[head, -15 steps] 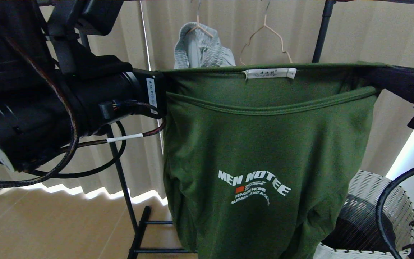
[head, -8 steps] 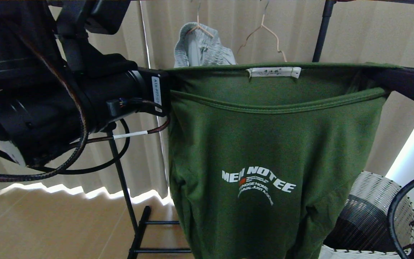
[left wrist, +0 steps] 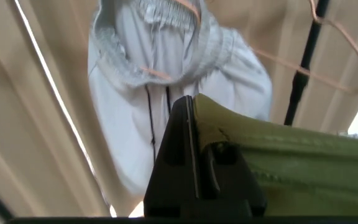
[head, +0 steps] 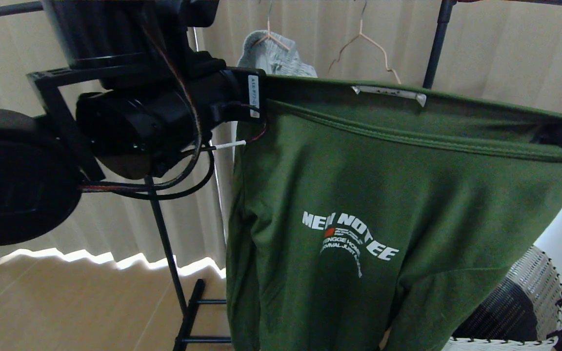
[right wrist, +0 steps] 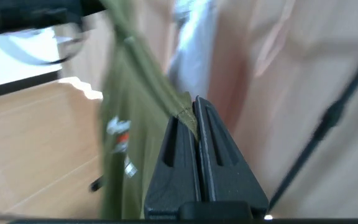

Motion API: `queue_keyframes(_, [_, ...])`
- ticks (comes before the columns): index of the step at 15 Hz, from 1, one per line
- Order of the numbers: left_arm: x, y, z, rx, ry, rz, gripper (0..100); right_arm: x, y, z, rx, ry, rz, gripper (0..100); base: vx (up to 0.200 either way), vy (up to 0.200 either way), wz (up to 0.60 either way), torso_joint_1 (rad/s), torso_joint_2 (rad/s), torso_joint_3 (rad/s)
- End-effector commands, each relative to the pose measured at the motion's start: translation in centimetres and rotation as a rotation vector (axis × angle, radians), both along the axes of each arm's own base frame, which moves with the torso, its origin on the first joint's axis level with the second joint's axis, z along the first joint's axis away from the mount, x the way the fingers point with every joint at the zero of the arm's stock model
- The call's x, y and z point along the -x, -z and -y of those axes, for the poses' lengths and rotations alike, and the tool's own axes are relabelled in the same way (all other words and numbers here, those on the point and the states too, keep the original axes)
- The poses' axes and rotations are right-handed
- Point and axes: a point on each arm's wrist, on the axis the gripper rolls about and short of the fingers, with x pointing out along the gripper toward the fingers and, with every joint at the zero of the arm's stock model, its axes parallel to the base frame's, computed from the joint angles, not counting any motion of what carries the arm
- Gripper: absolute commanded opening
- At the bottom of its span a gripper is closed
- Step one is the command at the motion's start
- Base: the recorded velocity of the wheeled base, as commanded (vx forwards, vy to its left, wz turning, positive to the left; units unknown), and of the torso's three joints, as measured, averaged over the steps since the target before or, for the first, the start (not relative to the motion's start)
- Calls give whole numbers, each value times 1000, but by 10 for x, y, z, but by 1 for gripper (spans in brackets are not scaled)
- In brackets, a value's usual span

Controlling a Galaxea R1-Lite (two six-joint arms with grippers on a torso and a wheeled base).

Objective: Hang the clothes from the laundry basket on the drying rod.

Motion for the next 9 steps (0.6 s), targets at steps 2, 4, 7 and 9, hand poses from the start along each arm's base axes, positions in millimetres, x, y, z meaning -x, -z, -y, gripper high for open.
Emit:
queue_keyframes(2, [-13, 15, 11, -28, -7, -31, 0, 12, 7, 5, -5, -49, 5, 0, 0, 0, 0, 0, 0, 0])
queue_keyframes(4, [-13, 15, 11, -29, -8, -29, 0, 12, 9, 5, -1, -51, 0, 0, 0, 0, 0, 0, 0, 0])
queue_keyframes(7, [-12, 15, 10, -35, -9, -29, 0, 12, 10, 4, -1, -52, 0, 0, 0, 0, 0, 0, 0, 0])
queue_keyframes(9, [-12, 16, 11, -37, -8, -32, 0, 12, 10, 5, -1, -51, 0, 0, 0, 0, 0, 0, 0, 0])
